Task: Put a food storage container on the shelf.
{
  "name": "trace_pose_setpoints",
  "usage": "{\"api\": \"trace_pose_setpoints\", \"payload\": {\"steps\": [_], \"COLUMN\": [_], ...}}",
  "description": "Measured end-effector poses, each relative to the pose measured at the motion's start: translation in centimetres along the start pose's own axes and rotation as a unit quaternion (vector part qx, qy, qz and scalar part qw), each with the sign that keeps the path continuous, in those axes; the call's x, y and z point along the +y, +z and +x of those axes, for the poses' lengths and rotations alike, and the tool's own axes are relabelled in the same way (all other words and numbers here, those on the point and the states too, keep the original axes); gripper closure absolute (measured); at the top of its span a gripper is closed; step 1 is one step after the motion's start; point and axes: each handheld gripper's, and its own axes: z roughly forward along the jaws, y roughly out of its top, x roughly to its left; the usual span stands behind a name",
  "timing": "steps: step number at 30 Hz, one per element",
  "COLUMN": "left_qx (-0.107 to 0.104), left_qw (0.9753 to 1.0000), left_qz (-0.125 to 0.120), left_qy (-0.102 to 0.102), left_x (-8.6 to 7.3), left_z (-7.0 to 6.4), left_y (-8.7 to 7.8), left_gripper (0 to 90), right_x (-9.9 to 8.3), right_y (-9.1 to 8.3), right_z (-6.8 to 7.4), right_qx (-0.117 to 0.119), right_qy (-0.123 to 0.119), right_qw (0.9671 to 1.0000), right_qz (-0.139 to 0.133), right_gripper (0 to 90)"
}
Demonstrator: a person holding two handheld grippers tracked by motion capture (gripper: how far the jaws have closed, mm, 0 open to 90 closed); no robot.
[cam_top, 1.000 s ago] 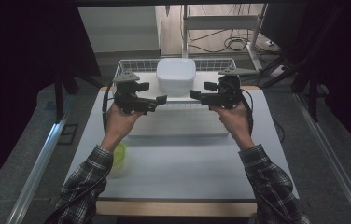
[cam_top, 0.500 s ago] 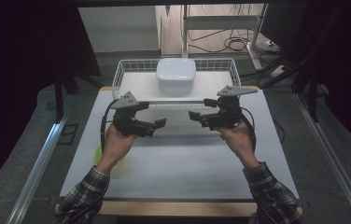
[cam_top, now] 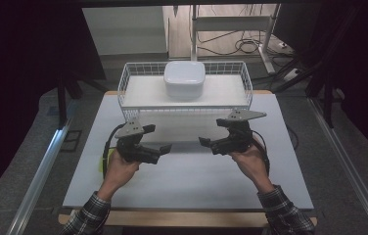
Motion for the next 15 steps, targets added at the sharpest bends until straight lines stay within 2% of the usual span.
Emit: {"api": "trace_pose_setpoints", "payload": {"steps": [5,11,15], "left_qx": [0.003,0.013,0.016], "left_qw": [0.9999,0.9998,0.9997], "left_qz": [0.010,0.016,0.015], "left_qy": [0.003,0.008,-0.005], "left_x": [-1.3,-3.3,-4.6], "left_z": [-0.5,-1.1,-1.2], "left_y": [0.1,0.0,0.0], "left_gripper": [7.0,7.0,7.0], "right_x": [-1.6,-2.7,-3.7], "right_y": [0.0,-0.2,-0.3], "right_z": [0.2,0.4,0.7], "right_qx": [0.000,0.004,0.009], "right_qy": [-0.003,0.001,0.006], "right_qw": [0.9998,0.9998,0.9998], "right_qz": [0.018,0.018,0.014], "right_gripper": [1.8,1.8,1.8]}}
